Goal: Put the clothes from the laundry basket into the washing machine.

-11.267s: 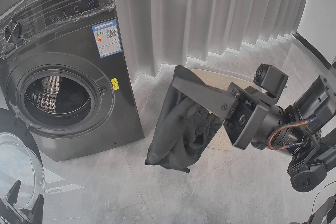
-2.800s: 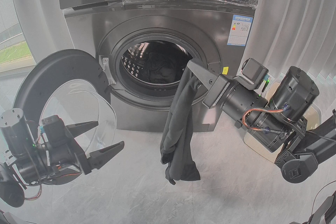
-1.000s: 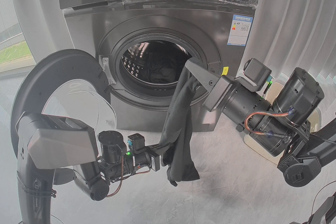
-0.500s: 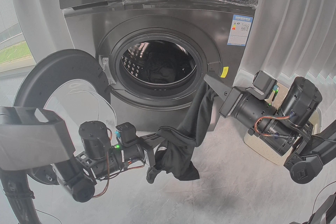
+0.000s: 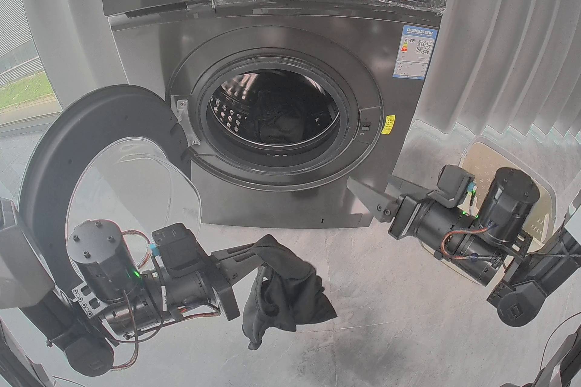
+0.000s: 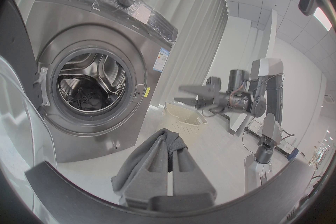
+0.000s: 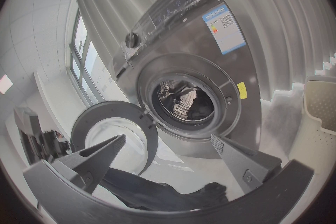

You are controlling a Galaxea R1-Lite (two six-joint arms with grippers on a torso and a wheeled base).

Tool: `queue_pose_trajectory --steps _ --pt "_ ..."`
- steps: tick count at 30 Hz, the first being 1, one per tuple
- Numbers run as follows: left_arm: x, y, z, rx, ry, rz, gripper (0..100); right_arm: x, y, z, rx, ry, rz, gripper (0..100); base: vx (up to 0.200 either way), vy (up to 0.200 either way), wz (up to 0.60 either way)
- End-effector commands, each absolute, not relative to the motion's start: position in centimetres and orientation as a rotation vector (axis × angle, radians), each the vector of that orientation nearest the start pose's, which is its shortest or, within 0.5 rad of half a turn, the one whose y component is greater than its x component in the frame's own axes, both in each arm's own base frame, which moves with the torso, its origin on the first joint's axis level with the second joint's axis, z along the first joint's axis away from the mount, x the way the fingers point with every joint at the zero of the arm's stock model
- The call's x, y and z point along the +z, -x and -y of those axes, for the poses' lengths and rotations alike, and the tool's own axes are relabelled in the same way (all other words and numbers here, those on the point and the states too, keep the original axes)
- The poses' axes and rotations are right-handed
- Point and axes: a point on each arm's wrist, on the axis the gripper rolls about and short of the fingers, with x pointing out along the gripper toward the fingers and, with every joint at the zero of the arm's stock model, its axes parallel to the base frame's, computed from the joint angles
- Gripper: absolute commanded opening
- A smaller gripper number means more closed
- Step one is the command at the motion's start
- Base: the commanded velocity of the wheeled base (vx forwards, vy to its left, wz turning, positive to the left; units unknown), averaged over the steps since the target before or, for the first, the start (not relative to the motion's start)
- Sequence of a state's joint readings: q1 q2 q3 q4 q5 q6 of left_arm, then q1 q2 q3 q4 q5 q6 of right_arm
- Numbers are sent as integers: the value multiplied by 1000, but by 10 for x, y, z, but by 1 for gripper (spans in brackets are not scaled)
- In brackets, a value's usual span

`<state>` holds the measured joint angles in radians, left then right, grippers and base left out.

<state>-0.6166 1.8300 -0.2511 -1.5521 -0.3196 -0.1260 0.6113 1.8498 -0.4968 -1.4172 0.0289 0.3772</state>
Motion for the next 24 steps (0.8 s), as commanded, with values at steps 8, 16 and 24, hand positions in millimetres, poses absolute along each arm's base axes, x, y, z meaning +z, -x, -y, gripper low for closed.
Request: queue_pose_trajectory --steps 8,16,24 --pt "135 -206 155 -858 140 24 0 93 -255 -159 579 -240 -106 100 0 0 0" --pt "156 -203 154 -755 170 116 0 99 -253 -157 579 -240 -88 100 0 0 0" --pt "159 -204 152 -658 181 133 0 106 -245 -161 607 -232 -68 100 0 0 0"
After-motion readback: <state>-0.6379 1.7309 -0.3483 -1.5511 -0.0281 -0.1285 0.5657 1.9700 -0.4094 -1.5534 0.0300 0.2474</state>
